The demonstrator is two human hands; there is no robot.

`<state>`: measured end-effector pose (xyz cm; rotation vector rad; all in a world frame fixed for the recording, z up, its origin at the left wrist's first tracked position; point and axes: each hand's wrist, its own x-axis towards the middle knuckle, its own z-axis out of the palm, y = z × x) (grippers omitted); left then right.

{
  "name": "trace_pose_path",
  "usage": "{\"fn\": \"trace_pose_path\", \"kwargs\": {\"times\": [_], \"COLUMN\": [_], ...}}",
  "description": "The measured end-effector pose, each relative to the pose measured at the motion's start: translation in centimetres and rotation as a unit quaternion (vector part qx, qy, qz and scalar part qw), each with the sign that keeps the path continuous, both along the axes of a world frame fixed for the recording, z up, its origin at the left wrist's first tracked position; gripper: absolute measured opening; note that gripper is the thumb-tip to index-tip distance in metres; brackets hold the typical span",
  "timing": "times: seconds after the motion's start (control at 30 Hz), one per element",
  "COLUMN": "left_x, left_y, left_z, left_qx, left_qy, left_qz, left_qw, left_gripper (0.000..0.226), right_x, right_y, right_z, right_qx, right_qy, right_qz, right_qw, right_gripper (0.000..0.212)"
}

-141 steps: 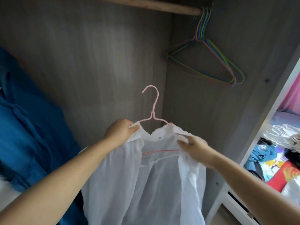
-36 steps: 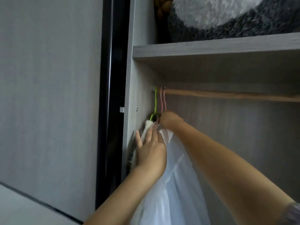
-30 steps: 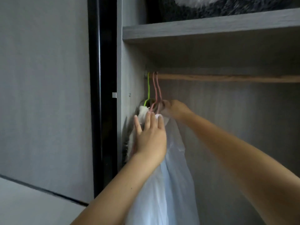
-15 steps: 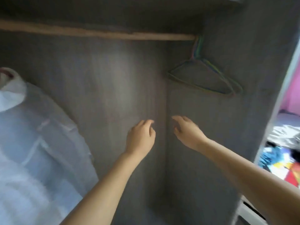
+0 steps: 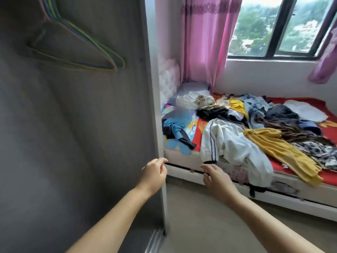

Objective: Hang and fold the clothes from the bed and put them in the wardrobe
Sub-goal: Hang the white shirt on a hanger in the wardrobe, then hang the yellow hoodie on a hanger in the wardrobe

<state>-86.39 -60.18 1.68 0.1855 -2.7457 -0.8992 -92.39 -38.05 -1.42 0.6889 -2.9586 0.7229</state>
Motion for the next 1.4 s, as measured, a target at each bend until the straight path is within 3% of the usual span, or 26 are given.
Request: {"fn": "trace_pose_path", "kwargs": {"times": [0.2,0.53,0.8,1.17,1.4], "left_x": [-3.7,-8.4,-16.5,-37.1,-46.4], "left_y": [11.5,28.2,28.7,25.6,27.6], "left_z": [-3.0,-4.0,-4.3,-5.5,-8.6], "left_qx": [-0.005,-0.002,-0.021,-0.039,-0.038], "left_qy": [-0.052,-0.053,-0.067,-0.125,-0.162], "left_qz": [-0.065,-0.165,-0.172,-0.201,-0.24], "left_qw": [0.996,0.985,0.983,0.971,0.957], "left_gripper": [0.03,0.029,0.028,0.032,0.036], "right_x": [1.2,-0.1,-8.8,-27.8,-34.6], "right_y": [12.1,29.5,31.8,30.7,33.9], "right_z": [-2.9,-2.6,-3.3,-4.0,-7.0], "right_qx": [-0.008,-0.005,-0.011,0.021,0.035], "right_qy": [-0.041,-0.079,-0.097,-0.128,-0.177], "right_qz": [-0.087,-0.175,-0.195,-0.225,-0.274], "right_qw": [0.995,0.981,0.976,0.966,0.945], "right_gripper": [0.039,0.035,0.035,0.039,0.04]}}
